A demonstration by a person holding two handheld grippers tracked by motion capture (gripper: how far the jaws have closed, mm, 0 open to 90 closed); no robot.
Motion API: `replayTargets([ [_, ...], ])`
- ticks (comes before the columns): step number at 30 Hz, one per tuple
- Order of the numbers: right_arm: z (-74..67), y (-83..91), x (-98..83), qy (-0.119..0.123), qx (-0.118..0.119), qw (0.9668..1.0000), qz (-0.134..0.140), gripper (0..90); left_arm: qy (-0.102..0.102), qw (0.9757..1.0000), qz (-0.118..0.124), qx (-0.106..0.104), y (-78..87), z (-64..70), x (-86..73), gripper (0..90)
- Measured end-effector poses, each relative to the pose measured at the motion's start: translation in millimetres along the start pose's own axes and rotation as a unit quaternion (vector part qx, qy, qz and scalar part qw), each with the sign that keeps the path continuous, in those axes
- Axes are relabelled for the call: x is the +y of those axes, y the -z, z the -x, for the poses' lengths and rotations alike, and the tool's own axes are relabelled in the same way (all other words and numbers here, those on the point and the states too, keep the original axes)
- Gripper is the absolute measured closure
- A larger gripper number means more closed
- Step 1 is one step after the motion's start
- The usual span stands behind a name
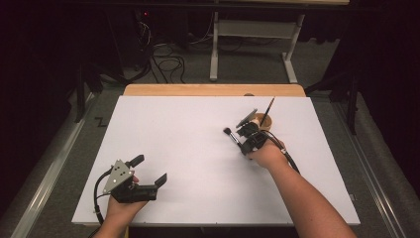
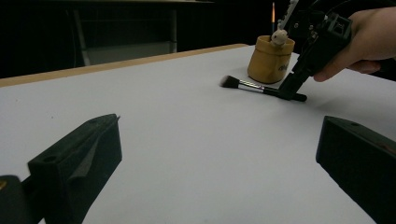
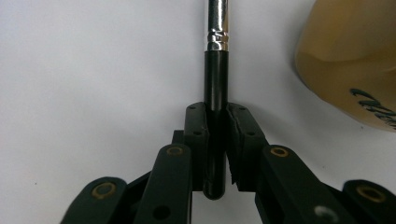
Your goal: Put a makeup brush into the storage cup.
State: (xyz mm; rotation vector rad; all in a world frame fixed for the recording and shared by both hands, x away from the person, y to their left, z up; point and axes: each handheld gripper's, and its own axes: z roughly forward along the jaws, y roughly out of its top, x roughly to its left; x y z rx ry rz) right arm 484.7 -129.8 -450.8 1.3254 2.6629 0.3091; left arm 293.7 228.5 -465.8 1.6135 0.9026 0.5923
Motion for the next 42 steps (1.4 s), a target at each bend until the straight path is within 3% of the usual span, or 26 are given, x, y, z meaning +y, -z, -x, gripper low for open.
replayTargets([
  [11, -0.6, 11.1, -2.9, -0.002, 0.003, 1.0000, 0.009, 80.5, 0.000, 1.0000, -0.001, 0.001, -1.0, -0.8, -0.2, 1.2],
  [27, -9.0, 35.7, -30.8, 0.008, 0.006, 0.9997, 0.024, 80.5, -0.001, 1.0000, -0.001, 0.000, -0.6, 0.8, 0.3, 1.2],
  [30, -8.9, 39.6, -40.5, 0.019, -0.002, 0.9994, 0.030, 80.5, -0.003, 1.0000, -0.003, 0.000, -1.3, 0.7, 0.1, 1.2],
  [34, -7.9, 41.9, -52.1, 0.014, -0.002, 0.9988, 0.046, 80.5, -0.003, 1.0000, -0.005, -0.001, -2.6, 1.4, -0.3, 1.1],
  [42, -9.0, 42.4, -75.3, 0.007, 0.012, 0.9961, 0.087, 80.5, -0.004, 1.0000, -0.008, 0.000, -4.6, 1.9, -1.1, 1.2],
])
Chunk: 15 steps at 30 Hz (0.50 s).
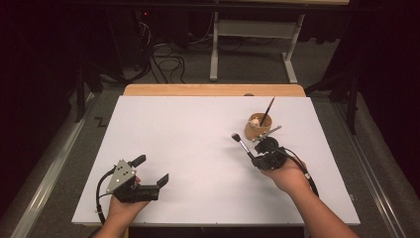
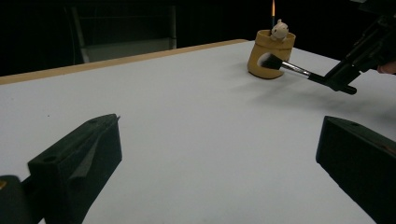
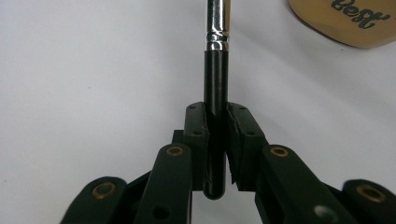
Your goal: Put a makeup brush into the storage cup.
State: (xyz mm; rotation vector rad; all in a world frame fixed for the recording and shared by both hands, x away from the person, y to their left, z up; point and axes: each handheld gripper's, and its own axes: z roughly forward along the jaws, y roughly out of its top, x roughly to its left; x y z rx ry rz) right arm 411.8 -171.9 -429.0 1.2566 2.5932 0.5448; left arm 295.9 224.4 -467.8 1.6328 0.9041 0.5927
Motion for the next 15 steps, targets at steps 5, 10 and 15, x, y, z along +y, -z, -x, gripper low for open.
replayTargets([
  [5, -0.1, 2.7, -10.6, -0.009, 0.010, 0.9993, 0.036, 80.6, 0.001, 1.0000, -0.002, 0.000, -0.8, -0.8, -0.8, 1.2],
  [10, -1.5, -1.1, -19.8, -0.015, 0.017, 0.9970, 0.074, 80.5, 0.002, 1.0000, -0.006, 0.004, -1.3, -1.3, -1.5, 1.2],
  [15, -2.6, -3.1, -28.5, -0.017, 0.019, 0.9934, 0.112, 80.5, 0.006, 0.9999, -0.005, 0.007, -2.3, -1.4, -2.5, 1.2],
])
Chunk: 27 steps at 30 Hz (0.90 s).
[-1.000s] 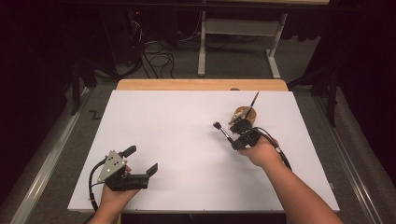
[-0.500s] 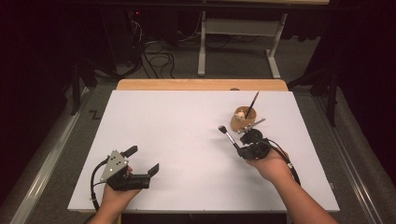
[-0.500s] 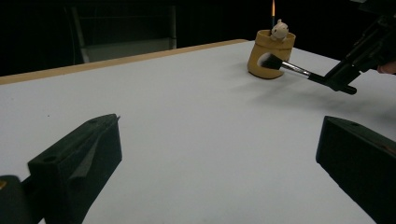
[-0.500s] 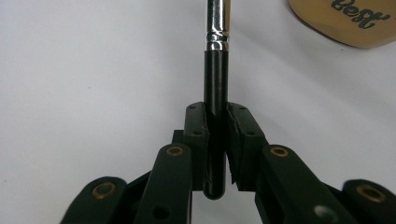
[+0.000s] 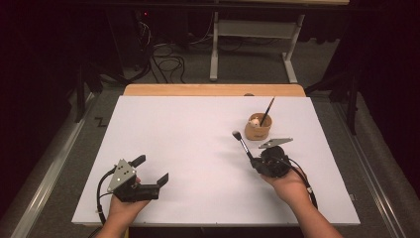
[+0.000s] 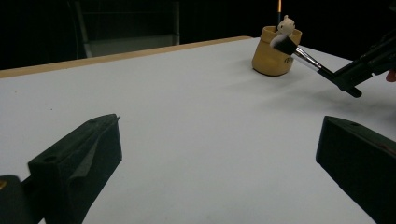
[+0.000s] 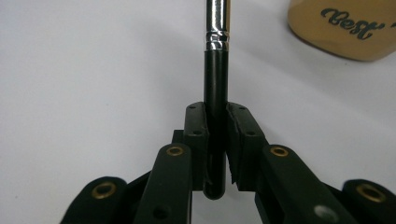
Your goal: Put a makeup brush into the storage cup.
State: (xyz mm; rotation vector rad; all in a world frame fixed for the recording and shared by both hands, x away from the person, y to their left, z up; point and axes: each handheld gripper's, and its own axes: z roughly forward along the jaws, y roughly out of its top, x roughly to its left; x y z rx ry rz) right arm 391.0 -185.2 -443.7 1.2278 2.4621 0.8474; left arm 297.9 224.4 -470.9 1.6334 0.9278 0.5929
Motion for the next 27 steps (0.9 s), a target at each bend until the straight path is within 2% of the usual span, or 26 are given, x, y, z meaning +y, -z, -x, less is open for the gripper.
replayTargets([
  [6, 3.6, 2.8, -13.2, -0.009, -0.008, 0.9990, 0.044, 80.5, 0.000, 1.0000, -0.005, 0.002, -1.9, 0.3, -1.4, 1.2],
  [15, 9.2, 8.5, -32.8, -0.021, -0.014, 0.9941, 0.105, 80.5, 0.003, 0.9999, -0.008, 0.006, -3.5, 0.3, -2.6, 1.3],
  [17, 11.4, 9.6, -37.2, -0.034, -0.013, 0.9913, 0.127, 80.5, 0.003, 0.9999, -0.008, 0.007, -3.6, 0.2, -2.8, 1.3],
  [23, 16.8, 12.7, -49.0, -0.046, -0.023, 0.9842, 0.169, 80.5, 0.003, 0.9999, -0.009, 0.009, -3.7, 0.3, -3.7, 1.7],
  [26, 18.0, 15.2, -54.5, -0.048, -0.021, 0.9800, 0.192, 80.5, 0.003, 0.9999, -0.010, 0.010, -4.0, 0.7, -3.7, 1.7],
  [27, 18.2, 16.6, -57.0, -0.049, -0.018, 0.9777, 0.203, 80.5, 0.002, 0.9999, -0.009, 0.010, -4.2, 0.9, -3.5, 1.7],
])
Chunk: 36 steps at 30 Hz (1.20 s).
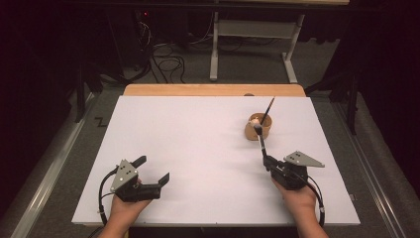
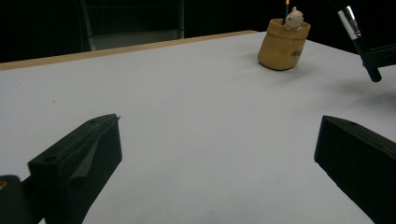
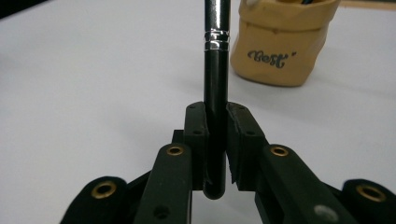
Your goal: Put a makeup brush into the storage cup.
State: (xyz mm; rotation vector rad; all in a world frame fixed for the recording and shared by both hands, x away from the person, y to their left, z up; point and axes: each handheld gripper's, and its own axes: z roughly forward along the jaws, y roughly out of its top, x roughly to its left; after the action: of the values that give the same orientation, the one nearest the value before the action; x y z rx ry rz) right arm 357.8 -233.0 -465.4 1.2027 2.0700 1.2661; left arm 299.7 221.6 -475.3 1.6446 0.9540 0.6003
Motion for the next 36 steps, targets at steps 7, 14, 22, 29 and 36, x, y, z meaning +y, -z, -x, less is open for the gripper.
replayTargets([
  [7, 2.6, 5.1, -11.6, -0.011, 0.005, 0.9997, 0.021, 80.6, -0.002, 1.0000, 0.004, -0.001, 0.9, 0.4, 1.5, 1.7],
  [14, 3.1, 3.6, -13.3, -0.007, 0.010, 0.9997, 0.023, 80.5, 0.000, 1.0000, 0.007, -0.003, 2.8, -0.2, 1.8, 1.7],
  [22, -1.0, 5.9, -11.8, 0.011, 0.022, 0.9989, 0.039, 80.6, 0.001, 1.0000, 0.002, -0.005, 2.2, 0.5, 2.0, 1.9],
  [29, -12.0, 2.6, -7.2, 0.024, 0.045, 0.9972, 0.056, 80.5, 0.013, 0.9999, 0.002, 0.003, 2.1, 0.8, 1.6, 2.0],
  [36, -22.1, -4.0, -1.2, 0.051, 0.079, 0.9938, 0.058, 80.6, 0.031, 0.9995, 0.005, 0.004, 0.0, 2.6, 4.6, 2.6],
])
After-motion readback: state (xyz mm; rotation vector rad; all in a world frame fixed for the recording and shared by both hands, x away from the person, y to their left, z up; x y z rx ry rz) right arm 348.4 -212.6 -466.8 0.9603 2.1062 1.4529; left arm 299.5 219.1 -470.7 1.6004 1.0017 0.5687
